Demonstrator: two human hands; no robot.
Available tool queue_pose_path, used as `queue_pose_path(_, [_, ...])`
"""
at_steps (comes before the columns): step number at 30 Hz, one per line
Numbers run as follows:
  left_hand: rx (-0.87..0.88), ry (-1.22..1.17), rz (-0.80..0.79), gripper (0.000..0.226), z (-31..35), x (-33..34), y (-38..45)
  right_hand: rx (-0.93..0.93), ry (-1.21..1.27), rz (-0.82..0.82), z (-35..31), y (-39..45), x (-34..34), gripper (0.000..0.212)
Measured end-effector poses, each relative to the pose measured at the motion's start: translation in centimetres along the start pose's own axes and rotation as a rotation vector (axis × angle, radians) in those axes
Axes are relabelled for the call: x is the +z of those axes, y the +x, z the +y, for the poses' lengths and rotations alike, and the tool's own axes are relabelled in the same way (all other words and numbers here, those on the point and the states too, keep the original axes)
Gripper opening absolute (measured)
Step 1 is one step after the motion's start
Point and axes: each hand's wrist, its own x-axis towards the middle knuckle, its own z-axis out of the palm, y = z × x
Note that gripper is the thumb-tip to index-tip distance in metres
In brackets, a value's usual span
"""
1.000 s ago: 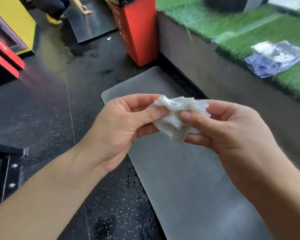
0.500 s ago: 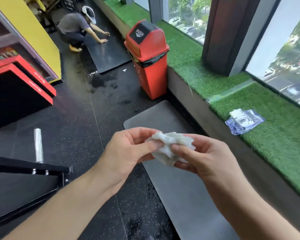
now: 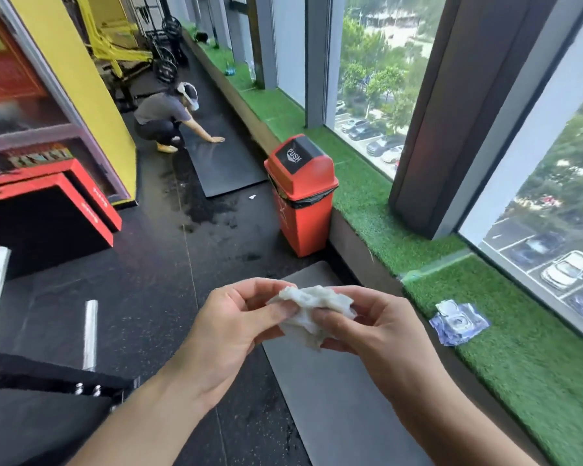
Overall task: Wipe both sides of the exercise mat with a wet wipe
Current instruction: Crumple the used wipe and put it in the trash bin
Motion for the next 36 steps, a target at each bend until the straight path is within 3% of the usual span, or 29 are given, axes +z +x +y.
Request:
queue_pose_path(11, [0.017,0.049,-0.133,0.025,13.0,-10.4,20.3,-0.064,0.05,0.141,-6.7,21.1,9.2,0.022])
queue_pose_path(17, [0.023,0.065,-0.167,0.031,17.7,-14.4,32.1,-0.09,0.035,0.19,-9.0,33.6,11.8,0.022])
queue_pose_path(26, [0.037,0.245,-0.214,0.021,24.7,-20.5,51.9,-0.065,-0.042,0.16,-11.0,56.1,13.7,0.024])
queue_pose_path(31, [0.075,0.506,-0.305,0.019,26.7,-23.4,63.1,-0.05,-0.175,0.226,-11.1,66.6,14.4,0.027])
queue_pose_path(36, [0.074,0.538,-0.371,0.011,25.7,-25.8,75.6,-0.065,-0.295,0.343,-8.8,77.3,14.3,0.029])
